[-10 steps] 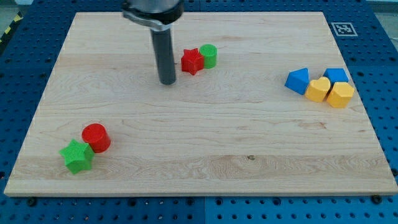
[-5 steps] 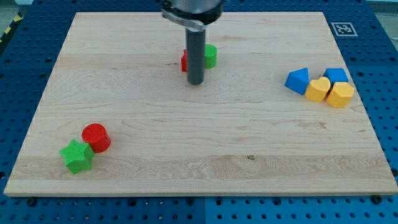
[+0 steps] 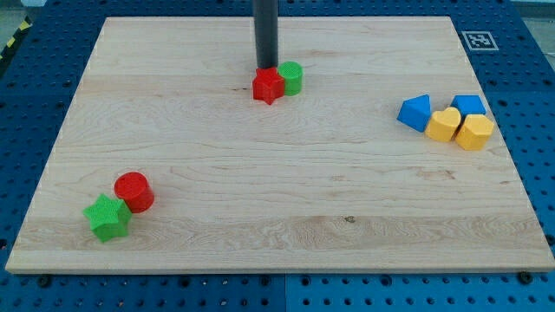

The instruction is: Push the red star towards the top of the red circle

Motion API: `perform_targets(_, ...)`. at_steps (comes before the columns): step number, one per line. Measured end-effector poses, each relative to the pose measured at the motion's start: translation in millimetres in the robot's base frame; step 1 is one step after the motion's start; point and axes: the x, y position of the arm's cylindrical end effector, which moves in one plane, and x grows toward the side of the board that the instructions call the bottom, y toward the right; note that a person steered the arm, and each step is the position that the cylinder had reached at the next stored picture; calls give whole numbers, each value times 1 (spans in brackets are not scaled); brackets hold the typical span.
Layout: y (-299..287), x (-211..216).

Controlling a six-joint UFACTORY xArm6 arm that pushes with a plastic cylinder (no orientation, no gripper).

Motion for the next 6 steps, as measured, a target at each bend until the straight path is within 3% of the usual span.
perform_targets(4, 9, 113)
perform_targets(5, 8, 118)
perform_targets(6, -2, 92)
